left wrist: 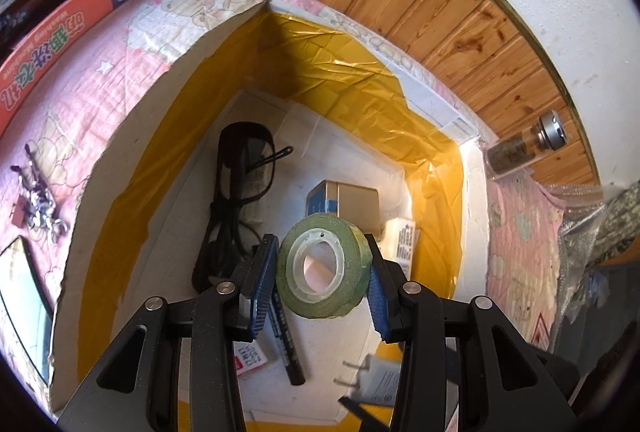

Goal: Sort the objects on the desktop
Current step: 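Open the right tool dropping the charger while the left tool releases the tape inside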

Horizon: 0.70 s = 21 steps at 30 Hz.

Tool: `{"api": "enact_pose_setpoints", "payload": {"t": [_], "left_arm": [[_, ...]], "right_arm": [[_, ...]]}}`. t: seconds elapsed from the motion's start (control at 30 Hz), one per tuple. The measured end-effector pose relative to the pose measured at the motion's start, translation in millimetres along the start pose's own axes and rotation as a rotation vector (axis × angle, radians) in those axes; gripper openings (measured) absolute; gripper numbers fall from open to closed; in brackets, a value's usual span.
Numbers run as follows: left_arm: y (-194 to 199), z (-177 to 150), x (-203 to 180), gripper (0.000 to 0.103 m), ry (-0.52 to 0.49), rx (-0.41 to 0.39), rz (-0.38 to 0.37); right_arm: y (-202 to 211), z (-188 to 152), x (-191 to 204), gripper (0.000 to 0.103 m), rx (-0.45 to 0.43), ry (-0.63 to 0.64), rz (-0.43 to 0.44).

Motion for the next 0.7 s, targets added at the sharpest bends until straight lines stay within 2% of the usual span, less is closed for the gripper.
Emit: {"api": "enact_pose_setpoints", "payload": {"t": [0.17,0.4,0.53,0.7], "left_arm": [[-16.4,7.4,-6.8,0.043,-0.004,0.030,0.006],[-31.2,18.7,-3.4,0.045,-0.002,0.052,0.055],[-38.2,19.4,2.0,0.049,0.024,0.089,0.050],[-38.7,19.2,5.5,0.054,0.032,0.107,0.028]], "right_arm": [[-3.3,-2.2,0.3,0.045,0.010,-0.008,0.010],[-3.3,-2.1,-2.7,0.046,0.002,-0.020,0.016],[0.3,-1.9,-3.4,0.057,-0.009,-0.028,0.027],[4.2,-3.5,2.9,0.061,-0.013,-0.026,0.037]]}}
Point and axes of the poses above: each gripper's, at about its wrist camera, not at the fingertips, and y roughly against the way its jaws point, x to its left, z to its top, the point moved 9 cm from there along -y, roughly the way its jaws point, and after that the axes turned 14 degrees about z, right-handed, at the moved point
